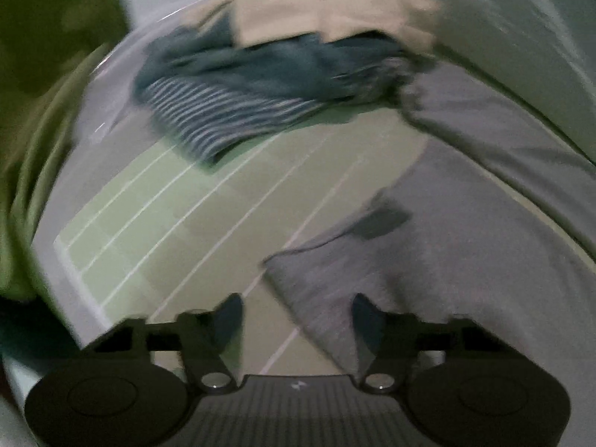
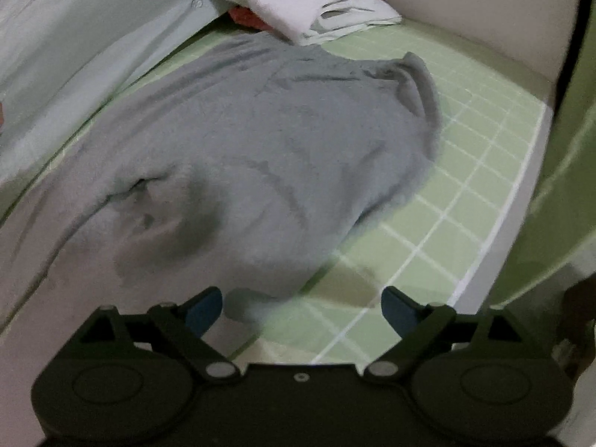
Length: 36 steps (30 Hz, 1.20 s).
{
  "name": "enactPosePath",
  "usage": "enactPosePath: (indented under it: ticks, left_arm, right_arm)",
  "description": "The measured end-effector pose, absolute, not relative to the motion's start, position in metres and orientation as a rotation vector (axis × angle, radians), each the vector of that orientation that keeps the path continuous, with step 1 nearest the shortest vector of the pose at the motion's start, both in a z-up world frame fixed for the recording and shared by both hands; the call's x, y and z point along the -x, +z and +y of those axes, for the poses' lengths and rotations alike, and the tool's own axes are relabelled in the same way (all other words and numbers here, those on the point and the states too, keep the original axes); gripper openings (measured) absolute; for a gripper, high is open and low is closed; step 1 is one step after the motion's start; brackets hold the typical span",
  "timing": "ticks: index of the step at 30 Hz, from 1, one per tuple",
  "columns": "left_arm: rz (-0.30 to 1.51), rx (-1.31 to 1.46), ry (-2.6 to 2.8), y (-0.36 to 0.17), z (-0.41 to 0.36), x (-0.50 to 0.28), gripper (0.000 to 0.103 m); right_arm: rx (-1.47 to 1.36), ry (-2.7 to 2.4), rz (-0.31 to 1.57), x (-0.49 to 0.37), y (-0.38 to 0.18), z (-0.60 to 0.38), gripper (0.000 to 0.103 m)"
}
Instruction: Fold clothes
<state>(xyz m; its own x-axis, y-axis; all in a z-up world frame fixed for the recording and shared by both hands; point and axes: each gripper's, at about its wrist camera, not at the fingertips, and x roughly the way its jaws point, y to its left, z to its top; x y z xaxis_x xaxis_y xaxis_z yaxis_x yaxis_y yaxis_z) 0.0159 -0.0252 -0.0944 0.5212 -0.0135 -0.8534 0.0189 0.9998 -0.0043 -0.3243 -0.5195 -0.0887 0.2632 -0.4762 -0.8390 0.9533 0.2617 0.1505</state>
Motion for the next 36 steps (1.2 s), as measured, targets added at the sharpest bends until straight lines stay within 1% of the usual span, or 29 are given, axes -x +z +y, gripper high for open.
enactPosePath:
  ticks: [1, 3, 6, 10, 11, 12, 14, 16, 17, 19, 20, 21, 25, 28, 33, 35, 36]
  left_arm:
    - [1.014, -0.025, -0.056, -0.094, -0.027, -0.017, 0.025]
    - [1.01, -0.073, -0.104, -0.093, -0.033, -0.02, 0.003]
    - [0.986, -0.128, -0.096, -0.091, -0.031, -0.021, 0.003]
    - [0.975, -0.087, -0.038, -0.092, -0.003, -0.026, 0.003]
    - [0.975, -0.081, -0.024, -0.091, 0.002, -0.027, 0.003]
    - [0.977, -0.074, -0.013, -0.091, 0.006, -0.028, 0.003]
    - [0.982, -0.048, -0.003, -0.091, 0.013, -0.029, 0.003]
    - [0.991, -0.017, 0.001, -0.092, 0.018, -0.029, 0.003]
    - [0.994, -0.006, 0.003, -0.093, 0.019, -0.029, 0.003]
    - [0.993, -0.001, 0.006, -0.093, 0.02, -0.028, 0.003]
    - [0.991, 0.002, 0.008, -0.093, 0.02, -0.028, 0.003]
    - [0.989, 0.006, 0.01, -0.092, 0.019, -0.028, 0.003]
    - [0.973, 0.031, 0.023, -0.086, 0.016, -0.033, 0.003]
    - [0.958, 0.047, 0.03, -0.081, 0.013, -0.044, 0.003]
    - [0.95, 0.049, 0.029, -0.079, 0.0, -0.065, 0.003]
    - [0.954, 0.045, 0.028, -0.08, -0.005, -0.073, 0.003]
    - [0.957, 0.046, 0.027, -0.081, -0.007, -0.077, 0.003]
  right_arm:
    - [-0.769, -1.112, 0.754, 0.323, -0.088, -0.515, 0.093]
    - [-0.771, -1.118, 0.753, 0.32, -0.089, -0.508, 0.093]
    - [-0.771, -1.122, 0.749, 0.314, -0.089, -0.499, 0.093]
    - [-0.764, -1.115, 0.73, 0.312, -0.088, -0.494, 0.093]
    - [-0.771, -1.113, 0.723, 0.312, -0.088, -0.496, 0.092]
    - [-0.779, -1.11, 0.716, 0.313, -0.089, -0.497, 0.089]
    - [-0.809, -1.099, 0.702, 0.315, -0.09, -0.502, 0.079]
    - [-0.837, -1.087, 0.692, 0.316, -0.092, -0.506, 0.063]
    - [-0.835, -1.076, 0.698, 0.314, -0.091, -0.507, 0.053]
    - [-0.831, -1.055, 0.711, 0.311, -0.09, -0.508, 0.014]
    - [-0.827, -1.054, 0.717, 0.309, -0.089, -0.509, 0.006]
    - [-0.82, -1.054, 0.722, 0.306, -0.086, -0.51, 0.001]
    - [-0.772, -1.032, 0.73, 0.292, -0.071, -0.521, 0.001]
    - [-0.717, -0.997, 0.738, 0.265, -0.059, -0.54, 0.001]
    - [-0.725, -0.924, 0.744, 0.207, -0.065, -0.579, 0.002]
    - [-0.776, -0.911, 0.746, 0.195, -0.072, -0.588, 0.008]
    - [-0.799, -0.906, 0.745, 0.189, -0.075, -0.593, 0.017]
